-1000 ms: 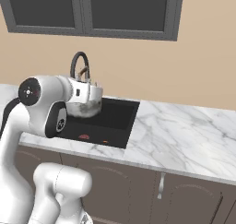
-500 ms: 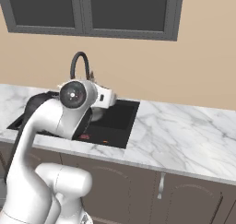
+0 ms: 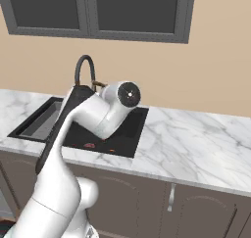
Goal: Open the cabinet, pick the kettle from the cabinet, and place it in the sink.
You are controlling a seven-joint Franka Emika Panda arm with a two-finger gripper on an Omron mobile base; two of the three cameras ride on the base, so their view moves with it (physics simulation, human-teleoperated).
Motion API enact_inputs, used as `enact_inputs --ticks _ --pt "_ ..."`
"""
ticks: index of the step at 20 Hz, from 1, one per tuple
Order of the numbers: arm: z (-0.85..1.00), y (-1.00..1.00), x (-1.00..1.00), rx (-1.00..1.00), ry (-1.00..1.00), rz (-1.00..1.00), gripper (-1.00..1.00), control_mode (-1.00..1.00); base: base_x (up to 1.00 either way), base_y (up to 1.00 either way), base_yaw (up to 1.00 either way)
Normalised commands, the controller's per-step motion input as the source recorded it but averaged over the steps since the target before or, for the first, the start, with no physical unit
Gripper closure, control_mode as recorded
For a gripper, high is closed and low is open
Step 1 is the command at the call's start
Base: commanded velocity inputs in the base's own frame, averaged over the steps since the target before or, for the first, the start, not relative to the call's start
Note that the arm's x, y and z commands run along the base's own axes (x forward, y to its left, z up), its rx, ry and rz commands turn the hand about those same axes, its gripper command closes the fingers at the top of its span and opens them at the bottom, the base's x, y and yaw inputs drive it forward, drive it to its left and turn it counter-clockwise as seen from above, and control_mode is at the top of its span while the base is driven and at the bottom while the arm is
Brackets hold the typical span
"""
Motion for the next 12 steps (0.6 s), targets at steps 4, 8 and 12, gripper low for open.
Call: enact_inputs --ticks 4,8,12 --pt "-0.16 0.00 0.34 0.00 0.01 0.29 1.00 -1.00 0.00 0.00 0.00" --pt "-0.19 0.07 0.33 -0.05 0.00 0.21 1.00 -1.00 0.00 0.00 0.00" --pt "-0.20 0.10 0.33 -0.04 0.00 0.15 1.00 -1.00 0.00 0.00 0.00"
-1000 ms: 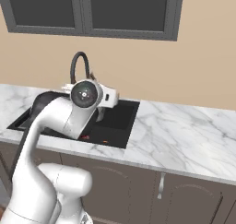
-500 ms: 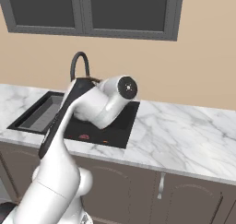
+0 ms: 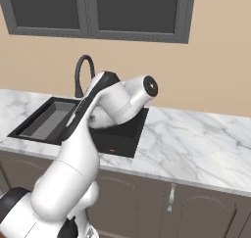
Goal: Open the cabinet, pick the kettle from the cabinet, and place it in the sink.
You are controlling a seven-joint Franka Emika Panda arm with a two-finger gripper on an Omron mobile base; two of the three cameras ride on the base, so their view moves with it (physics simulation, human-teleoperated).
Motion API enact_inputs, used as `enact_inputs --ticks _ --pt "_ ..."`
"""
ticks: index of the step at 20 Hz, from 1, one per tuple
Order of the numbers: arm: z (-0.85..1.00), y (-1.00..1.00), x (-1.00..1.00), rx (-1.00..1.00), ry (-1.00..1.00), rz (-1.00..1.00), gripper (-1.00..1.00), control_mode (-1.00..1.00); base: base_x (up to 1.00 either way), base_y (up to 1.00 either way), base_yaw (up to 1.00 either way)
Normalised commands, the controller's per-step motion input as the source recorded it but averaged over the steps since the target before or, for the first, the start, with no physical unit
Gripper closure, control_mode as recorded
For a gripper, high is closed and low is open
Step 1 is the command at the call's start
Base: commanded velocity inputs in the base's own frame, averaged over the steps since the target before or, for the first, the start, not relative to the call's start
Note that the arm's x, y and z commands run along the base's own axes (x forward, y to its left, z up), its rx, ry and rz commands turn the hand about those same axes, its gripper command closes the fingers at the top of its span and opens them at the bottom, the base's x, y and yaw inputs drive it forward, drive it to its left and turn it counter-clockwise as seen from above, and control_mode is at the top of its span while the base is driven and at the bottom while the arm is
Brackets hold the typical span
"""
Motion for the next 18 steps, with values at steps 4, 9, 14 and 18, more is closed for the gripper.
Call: enact_inputs --ticks 4,9,14,18 --pt "-0.22 0.15 0.33 -0.05 0.00 0.09 1.00 -1.00 0.00 0.00 0.00" --pt "-0.24 0.15 0.33 -0.02 0.00 0.05 1.00 -1.00 0.00 0.00 0.00" --pt "-0.25 0.20 0.19 -0.01 -0.24 0.09 1.00 -1.00 0.00 0.00 0.00" --pt "-0.30 0.20 0.14 -0.04 -0.21 0.05 1.00 -1.00 0.00 0.00 0.00"
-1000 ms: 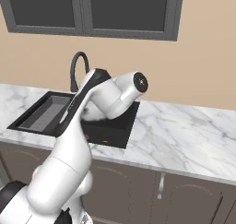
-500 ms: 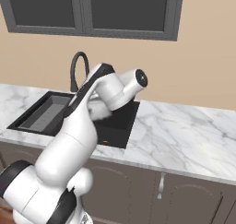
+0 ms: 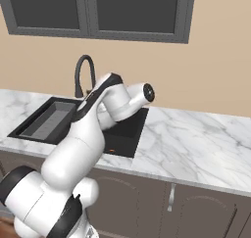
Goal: Open the cabinet, pick the kettle from the cabinet, and place it in the sink.
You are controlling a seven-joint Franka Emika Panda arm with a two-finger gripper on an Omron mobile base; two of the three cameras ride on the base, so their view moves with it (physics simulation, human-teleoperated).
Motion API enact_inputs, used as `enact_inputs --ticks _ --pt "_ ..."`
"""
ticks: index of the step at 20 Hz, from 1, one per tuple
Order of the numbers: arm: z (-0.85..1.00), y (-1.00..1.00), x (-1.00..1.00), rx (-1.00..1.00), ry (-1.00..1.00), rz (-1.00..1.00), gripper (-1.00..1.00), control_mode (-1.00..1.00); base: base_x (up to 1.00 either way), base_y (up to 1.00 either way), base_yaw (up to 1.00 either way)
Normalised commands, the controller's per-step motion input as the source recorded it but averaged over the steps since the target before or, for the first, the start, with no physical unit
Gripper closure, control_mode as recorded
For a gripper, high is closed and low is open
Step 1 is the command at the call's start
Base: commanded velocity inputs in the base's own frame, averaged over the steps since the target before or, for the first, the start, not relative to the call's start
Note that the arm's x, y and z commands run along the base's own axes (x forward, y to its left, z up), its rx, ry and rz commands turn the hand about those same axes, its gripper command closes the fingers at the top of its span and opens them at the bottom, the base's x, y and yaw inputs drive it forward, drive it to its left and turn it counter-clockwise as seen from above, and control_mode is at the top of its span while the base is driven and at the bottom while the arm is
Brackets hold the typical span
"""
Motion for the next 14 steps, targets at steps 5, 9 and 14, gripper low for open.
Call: enact_inputs --ticks 5,9,14 --pt "-0.25 0.27 0.22 -0.12 -0.12 0.01 1.00 -1.00 0.00 0.00 0.00" --pt "-0.19 0.24 0.26 -0.16 -0.05 0.02 1.00 -1.00 0.00 0.00 0.00" --pt "-0.25 0.17 0.24 -0.14 0.00 0.04 1.00 -1.00 0.00 0.00 0.00"
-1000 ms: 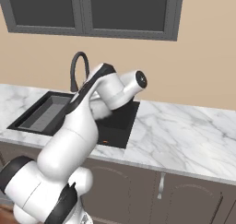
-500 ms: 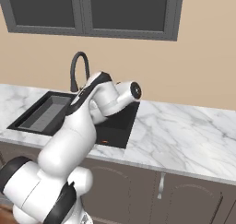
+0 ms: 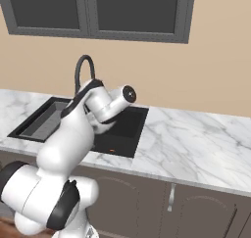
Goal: Open the cabinet, pick the kettle from the cabinet, and place it in the sink.
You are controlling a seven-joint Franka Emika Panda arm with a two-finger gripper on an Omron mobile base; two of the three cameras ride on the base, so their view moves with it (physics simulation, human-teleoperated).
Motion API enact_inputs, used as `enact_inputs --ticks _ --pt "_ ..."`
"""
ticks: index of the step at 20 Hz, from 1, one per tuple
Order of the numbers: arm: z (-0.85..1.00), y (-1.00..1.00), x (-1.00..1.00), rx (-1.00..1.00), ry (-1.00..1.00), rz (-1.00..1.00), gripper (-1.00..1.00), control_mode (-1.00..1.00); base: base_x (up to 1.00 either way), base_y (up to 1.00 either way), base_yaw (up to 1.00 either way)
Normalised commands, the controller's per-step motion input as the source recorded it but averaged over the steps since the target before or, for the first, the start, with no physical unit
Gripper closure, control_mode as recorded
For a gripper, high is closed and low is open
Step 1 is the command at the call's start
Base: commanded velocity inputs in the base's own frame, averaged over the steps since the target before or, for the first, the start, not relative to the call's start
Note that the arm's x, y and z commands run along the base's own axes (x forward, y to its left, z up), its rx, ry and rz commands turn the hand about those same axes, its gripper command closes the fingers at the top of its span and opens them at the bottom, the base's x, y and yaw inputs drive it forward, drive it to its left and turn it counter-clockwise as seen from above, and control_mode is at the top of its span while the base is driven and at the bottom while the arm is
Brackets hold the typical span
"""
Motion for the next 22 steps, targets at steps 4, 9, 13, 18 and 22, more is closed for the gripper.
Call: enact_inputs --ticks 4,9,13,18,22 --pt "-0.34 0.14 0.17 -0.07 0.00 0.11 1.00 -1.00 0.00 0.00 0.00" --pt "-0.31 0.21 0.22 -0.04 0.00 0.13 1.00 -1.00 0.00 0.00 0.00" --pt "-0.27 0.15 0.24 0.00 0.02 0.15 1.00 -1.00 0.00 0.00 0.00" --pt "-0.31 0.18 0.23 0.00 0.03 0.13 1.00 -1.00 0.00 0.00 0.00" --pt "-0.32 0.24 0.27 0.00 0.03 0.06 1.00 -1.00 0.00 0.00 0.00"
